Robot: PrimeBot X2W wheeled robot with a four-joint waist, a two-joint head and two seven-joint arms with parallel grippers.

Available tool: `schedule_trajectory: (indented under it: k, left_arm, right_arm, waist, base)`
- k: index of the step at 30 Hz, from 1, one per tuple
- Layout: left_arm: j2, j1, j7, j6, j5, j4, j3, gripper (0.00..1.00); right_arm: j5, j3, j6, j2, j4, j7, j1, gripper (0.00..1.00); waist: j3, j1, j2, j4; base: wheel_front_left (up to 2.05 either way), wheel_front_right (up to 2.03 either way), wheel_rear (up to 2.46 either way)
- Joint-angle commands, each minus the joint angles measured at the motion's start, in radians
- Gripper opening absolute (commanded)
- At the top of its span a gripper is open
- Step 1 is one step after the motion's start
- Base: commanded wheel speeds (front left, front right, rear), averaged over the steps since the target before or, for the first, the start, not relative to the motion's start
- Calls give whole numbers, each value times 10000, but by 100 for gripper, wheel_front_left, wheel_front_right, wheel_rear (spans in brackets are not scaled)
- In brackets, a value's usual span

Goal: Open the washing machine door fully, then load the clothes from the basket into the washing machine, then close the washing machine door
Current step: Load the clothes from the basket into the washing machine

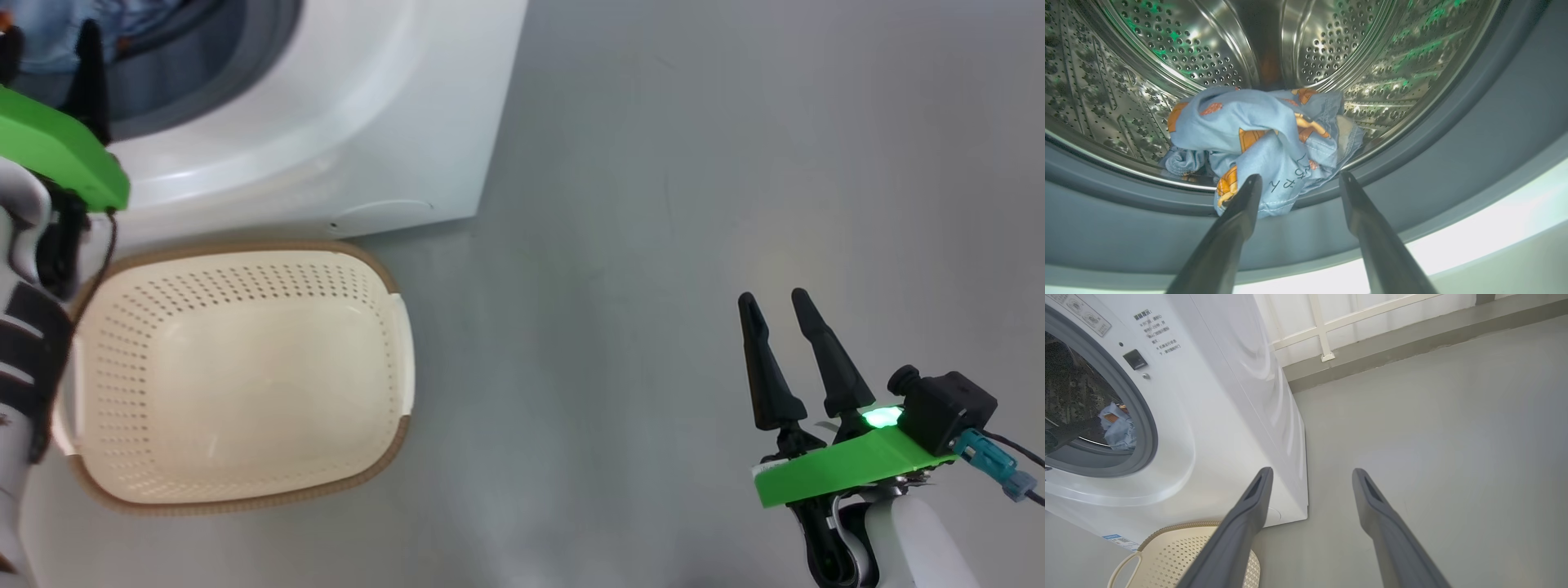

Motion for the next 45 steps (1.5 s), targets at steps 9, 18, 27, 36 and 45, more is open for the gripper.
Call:
schedule_trajectory:
  k: [9, 18, 27, 36, 45]
  left_arm:
    - [-13, 1903, -130, -11, 760, -1824, 1842, 100]
    - [-570, 4133, -131, 21, 2217, -3427, 3936, 100]
    - [-1137, 6096, -131, -3, 3779, -4900, 5420, 100]
    - [-1334, 7941, -131, -13, 4891, -6169, 5821, 100]
    - [-1409, 9426, -131, -14, 5307, -7417, 6126, 100]
  right_arm:
    - [-255, -91, 16, -412, 55, -48, 656, 100]
    - [-115, -355, 16, -826, 156, -48, 1124, 100]
    - [-41, -656, 16, -1146, 146, -48, 1561, 100]
    - [-43, -802, 16, -1356, 196, -48, 2056, 100]
    - [-80, -816, 16, -1491, 279, -48, 2280, 100]
  waist:
    - [-1543, 0, -1, 1088]
    - [-2343, 0, -1, 1582]
    - [-2741, 0, -1, 2098]
    - [-3172, 0, -1, 2395]
    - [-3375, 0, -1, 2523]
  base:
    - [0, 0, 0]
    - [0, 0, 0]
    - [0, 0, 0]
    - [0, 0, 0]
    - [0, 0, 0]
